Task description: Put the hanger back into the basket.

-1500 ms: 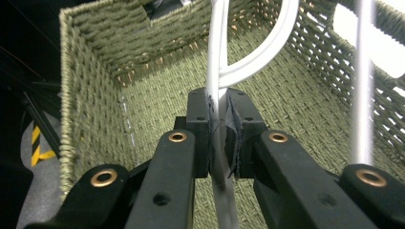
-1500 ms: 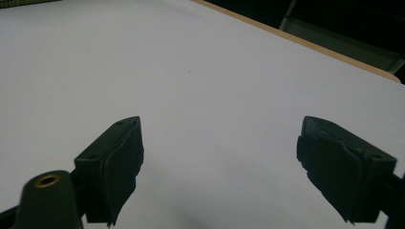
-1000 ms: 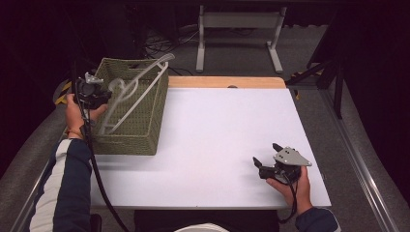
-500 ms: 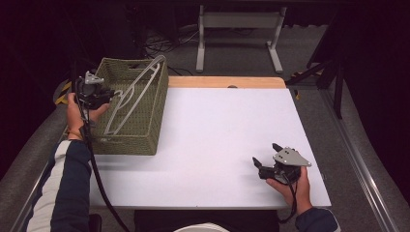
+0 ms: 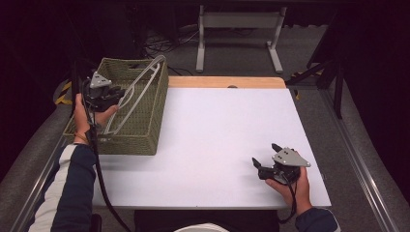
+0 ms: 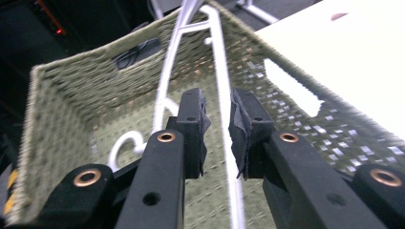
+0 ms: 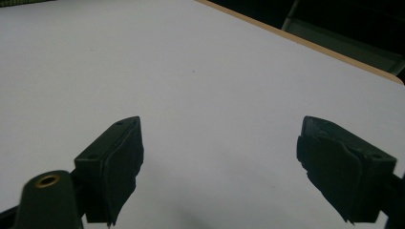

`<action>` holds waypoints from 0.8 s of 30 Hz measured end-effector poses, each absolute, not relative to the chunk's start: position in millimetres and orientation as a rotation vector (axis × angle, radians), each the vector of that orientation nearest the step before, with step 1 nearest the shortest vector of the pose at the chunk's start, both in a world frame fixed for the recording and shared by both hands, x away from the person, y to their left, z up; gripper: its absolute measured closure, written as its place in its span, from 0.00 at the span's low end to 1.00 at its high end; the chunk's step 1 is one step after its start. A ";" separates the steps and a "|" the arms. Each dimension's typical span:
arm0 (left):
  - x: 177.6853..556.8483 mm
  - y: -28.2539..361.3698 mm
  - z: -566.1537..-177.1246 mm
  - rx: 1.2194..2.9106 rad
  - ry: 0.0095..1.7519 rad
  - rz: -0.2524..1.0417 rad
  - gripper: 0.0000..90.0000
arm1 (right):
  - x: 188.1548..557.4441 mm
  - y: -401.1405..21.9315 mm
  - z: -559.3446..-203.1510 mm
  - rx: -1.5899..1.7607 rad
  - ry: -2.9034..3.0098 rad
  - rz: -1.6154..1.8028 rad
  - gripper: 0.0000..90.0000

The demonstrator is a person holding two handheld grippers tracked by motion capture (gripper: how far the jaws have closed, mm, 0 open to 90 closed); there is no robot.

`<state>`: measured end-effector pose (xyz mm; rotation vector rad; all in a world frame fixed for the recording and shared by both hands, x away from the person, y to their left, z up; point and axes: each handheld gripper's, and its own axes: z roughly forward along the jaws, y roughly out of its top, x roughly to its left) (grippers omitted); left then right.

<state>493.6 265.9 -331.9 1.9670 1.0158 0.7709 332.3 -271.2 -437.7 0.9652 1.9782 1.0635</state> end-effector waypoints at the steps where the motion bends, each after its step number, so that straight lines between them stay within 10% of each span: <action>1: 493.1 263.0 -332.5 1.968 1.001 0.769 0.83 | 332.2 -271.4 -437.5 0.964 1.977 1.064 0.18; 10: 477.5 227.0 -335.1 1.968 0.885 0.732 0.75 | 332.0 -270.8 -437.2 0.954 1.983 1.060 0.18; 24: 454.9 196.3 -337.8 1.908 0.777 0.709 0.26 | 331.8 -269.3 -437.7 0.949 1.988 1.060 0.18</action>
